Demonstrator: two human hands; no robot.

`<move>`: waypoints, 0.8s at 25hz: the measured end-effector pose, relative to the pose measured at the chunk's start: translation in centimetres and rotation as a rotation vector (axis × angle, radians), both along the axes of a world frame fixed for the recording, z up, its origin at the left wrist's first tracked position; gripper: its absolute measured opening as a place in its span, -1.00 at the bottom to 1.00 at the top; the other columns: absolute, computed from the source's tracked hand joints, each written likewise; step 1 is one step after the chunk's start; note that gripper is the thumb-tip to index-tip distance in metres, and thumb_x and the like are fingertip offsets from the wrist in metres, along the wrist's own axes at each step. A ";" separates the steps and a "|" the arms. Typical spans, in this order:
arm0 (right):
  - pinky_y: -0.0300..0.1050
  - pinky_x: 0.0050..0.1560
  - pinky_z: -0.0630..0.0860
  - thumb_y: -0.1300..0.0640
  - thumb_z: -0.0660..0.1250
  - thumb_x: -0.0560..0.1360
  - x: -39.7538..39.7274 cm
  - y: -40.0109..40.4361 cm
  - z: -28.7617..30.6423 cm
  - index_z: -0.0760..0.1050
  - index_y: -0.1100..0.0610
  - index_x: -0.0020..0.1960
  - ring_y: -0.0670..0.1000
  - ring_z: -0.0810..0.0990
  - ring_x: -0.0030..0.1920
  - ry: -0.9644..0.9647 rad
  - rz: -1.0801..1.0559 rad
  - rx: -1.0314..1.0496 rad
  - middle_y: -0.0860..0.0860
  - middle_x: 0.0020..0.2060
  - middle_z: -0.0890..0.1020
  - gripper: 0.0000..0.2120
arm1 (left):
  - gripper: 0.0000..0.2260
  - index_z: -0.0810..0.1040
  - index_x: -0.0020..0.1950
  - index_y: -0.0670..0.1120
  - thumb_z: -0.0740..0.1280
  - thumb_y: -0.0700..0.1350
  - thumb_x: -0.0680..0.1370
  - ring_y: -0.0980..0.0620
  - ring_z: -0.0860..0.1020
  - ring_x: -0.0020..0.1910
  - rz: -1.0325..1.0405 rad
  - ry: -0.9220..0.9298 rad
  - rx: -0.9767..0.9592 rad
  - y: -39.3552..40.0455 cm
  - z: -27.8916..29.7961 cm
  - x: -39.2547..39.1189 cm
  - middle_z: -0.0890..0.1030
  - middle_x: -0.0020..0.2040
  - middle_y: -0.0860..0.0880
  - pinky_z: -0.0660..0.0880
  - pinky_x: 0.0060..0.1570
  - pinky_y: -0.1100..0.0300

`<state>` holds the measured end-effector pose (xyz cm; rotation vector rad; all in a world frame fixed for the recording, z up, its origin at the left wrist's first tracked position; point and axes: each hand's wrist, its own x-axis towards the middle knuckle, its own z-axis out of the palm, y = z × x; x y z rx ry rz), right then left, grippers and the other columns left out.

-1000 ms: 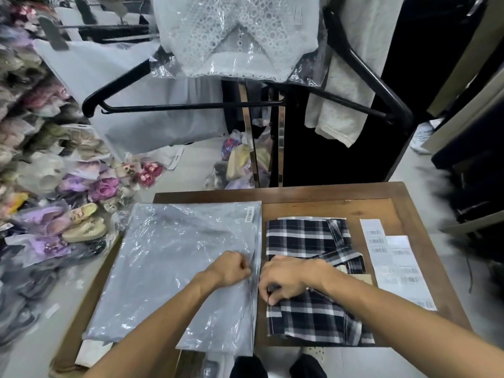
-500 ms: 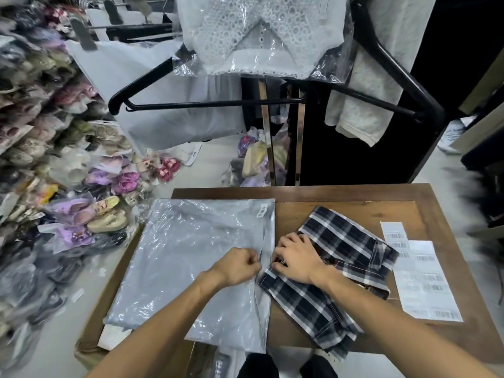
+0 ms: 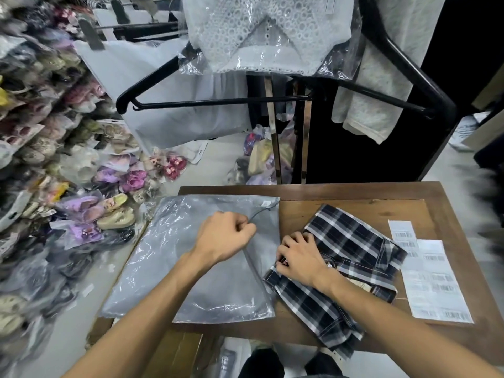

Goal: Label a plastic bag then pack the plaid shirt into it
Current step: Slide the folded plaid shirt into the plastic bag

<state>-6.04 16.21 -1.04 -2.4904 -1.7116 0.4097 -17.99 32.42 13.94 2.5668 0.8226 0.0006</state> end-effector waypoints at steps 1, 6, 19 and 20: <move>0.13 0.27 0.33 -0.15 0.23 0.53 -0.2 0.4 0.3 0.61 -0.08 0.14 0.11 0.49 0.23 0.003 0.032 0.030 -0.04 0.14 0.59 -0.70 | -0.69 0.39 -0.37 -0.10 0.22 0.11 0.41 -0.08 0.45 -0.36 -0.046 0.071 0.040 0.0 0.0 0.1 0.42 -0.49 -0.06 0.28 -0.37 0.11; 0.14 0.26 0.42 -0.36 0.29 0.43 -0.2 2.0 0.1 0.53 -0.11 0.34 0.16 0.42 0.31 -0.047 0.276 0.012 0.01 0.34 0.50 -0.43 | -0.68 0.47 -0.28 -0.12 0.25 0.10 0.51 -0.09 0.48 -0.26 -0.188 0.228 0.107 -1.2 -0.5 0.3 0.47 -0.44 -0.03 0.30 -0.22 0.13; 0.27 0.42 0.10 -0.48 0.13 0.47 1.8 0.9 0.6 0.60 -0.17 0.25 0.26 0.39 0.42 -0.036 0.221 -0.005 -0.12 0.33 0.60 -0.42 | -0.68 0.39 -0.38 -0.12 0.26 0.10 0.40 -0.06 0.41 -0.37 -0.173 0.142 0.259 0.7 1.8 -0.6 0.39 -0.51 -0.05 0.15 -0.39 0.33; 0.22 0.35 0.17 -0.44 0.16 0.50 2.0 0.8 1.1 0.65 -0.15 0.17 0.20 0.46 0.34 -0.062 0.246 0.045 -0.14 0.23 0.65 -0.49 | -0.69 0.43 -0.33 -0.13 0.28 0.10 0.43 -0.05 0.42 -0.34 -0.186 0.165 0.252 0.4 1.3 -0.6 0.42 -0.49 -0.03 0.13 -0.36 0.38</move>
